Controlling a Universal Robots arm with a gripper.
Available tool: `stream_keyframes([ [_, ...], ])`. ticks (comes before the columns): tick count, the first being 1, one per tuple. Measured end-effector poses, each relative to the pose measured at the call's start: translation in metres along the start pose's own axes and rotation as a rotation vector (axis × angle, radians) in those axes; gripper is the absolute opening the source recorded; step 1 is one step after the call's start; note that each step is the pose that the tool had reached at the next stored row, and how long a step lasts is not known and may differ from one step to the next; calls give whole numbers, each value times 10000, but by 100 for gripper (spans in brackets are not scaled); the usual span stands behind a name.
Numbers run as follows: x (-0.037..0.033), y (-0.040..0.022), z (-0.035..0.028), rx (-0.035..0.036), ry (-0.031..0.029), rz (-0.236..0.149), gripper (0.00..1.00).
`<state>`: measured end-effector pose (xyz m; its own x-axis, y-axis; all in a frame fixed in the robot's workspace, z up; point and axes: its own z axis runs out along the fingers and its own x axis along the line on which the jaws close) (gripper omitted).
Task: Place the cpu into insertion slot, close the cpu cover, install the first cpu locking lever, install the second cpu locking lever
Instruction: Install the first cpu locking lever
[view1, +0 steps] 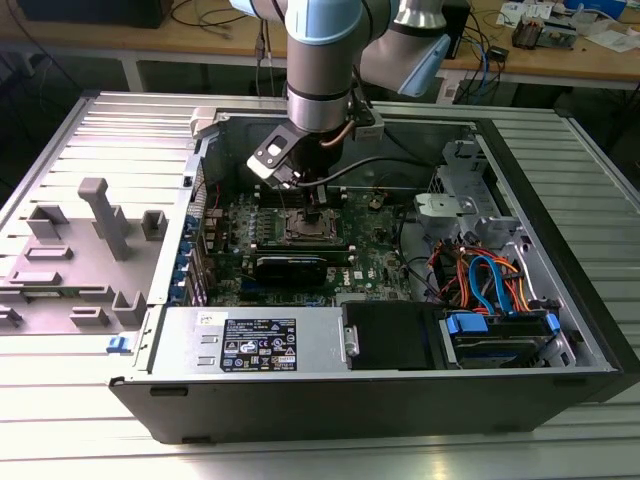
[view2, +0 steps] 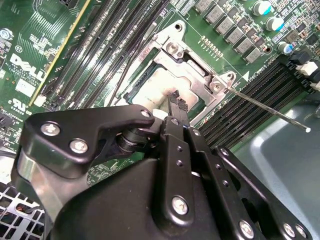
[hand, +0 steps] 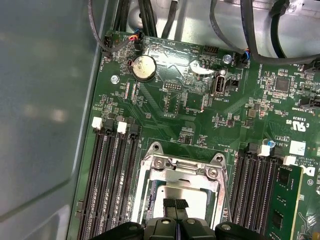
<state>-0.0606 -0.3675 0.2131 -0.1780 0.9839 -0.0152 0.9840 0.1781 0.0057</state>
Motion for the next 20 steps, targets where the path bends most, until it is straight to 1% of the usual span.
stream_keyframes([
  [6, 0, 2, -2, 0, 0, 0, 11],
  [7, 0, 2, -19, 0, 1, 0, 11],
  [8, -2, 6, -66, 4, 3, -2, 11],
  [10, -3, 5, -105, 5, 3, 0, 11],
  [11, -4, 6, -150, 6, 3, 0, 11],
  [15, -5, 6, -248, 5, 2, 1, 11],
  [16, -6, 6, -287, 5, 3, 0, 11],
  [20, -7, 7, -361, 4, 3, 0, 11],
])
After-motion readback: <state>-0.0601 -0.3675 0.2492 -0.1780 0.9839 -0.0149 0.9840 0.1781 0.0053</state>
